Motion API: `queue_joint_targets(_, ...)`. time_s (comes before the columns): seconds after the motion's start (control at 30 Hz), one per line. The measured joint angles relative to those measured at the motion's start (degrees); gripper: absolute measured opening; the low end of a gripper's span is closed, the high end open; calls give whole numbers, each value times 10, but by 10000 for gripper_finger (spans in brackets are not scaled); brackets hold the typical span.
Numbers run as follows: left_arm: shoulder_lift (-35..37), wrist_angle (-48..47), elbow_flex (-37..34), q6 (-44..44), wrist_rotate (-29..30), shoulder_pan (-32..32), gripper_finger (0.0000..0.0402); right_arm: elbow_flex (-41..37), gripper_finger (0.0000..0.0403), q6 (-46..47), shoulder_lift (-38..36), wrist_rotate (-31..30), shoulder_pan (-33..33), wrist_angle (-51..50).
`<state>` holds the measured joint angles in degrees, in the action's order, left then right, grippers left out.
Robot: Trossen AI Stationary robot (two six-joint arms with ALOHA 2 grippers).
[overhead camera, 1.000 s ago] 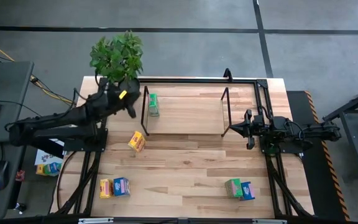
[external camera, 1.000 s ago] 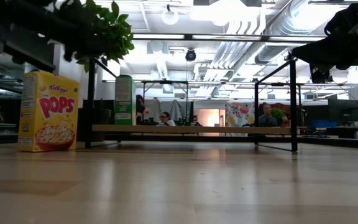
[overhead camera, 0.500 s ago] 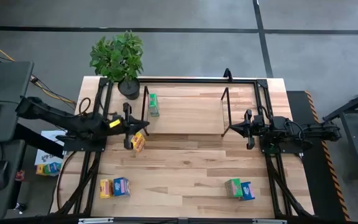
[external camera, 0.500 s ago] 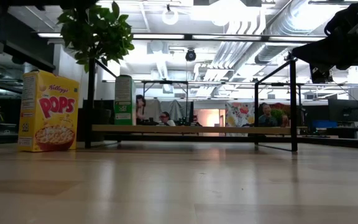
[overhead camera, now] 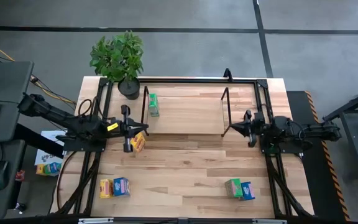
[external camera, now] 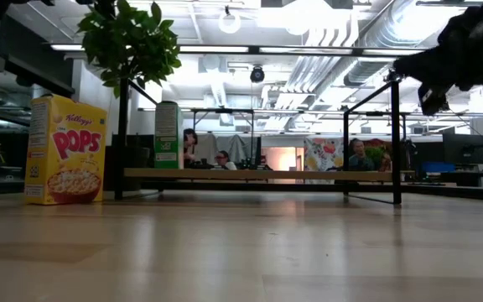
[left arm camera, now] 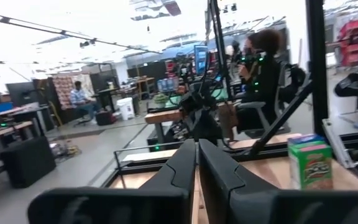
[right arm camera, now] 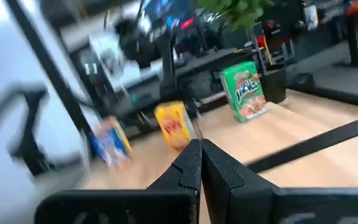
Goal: Stack cereal on shelf
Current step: Put the green cereal box aligned with the other green cereal box on the shelf
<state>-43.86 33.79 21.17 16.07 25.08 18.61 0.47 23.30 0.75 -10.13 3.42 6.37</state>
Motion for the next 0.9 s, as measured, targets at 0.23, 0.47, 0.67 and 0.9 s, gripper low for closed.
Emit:
queue_joint_targets(0.23, 0, 0, 0, 7, 30, 0, 46, 1, 4, -8, 24, -37, 0, 188)
queue_joint_targets(0.47, 0, 4, 0, 6, 43, 0, 87, 75, 96, 7, 171, -23, 0, 179)
queue_joint_targets(0.67, 0, 4, 0, 6, 51, 0, 107, 247, 215, -4, 344, 32, 0, -2)
queue_joint_targets(0.9, 0, 2, 0, 6, 56, 0, 106, 514, 249, 162, 530, 118, 20, -430)
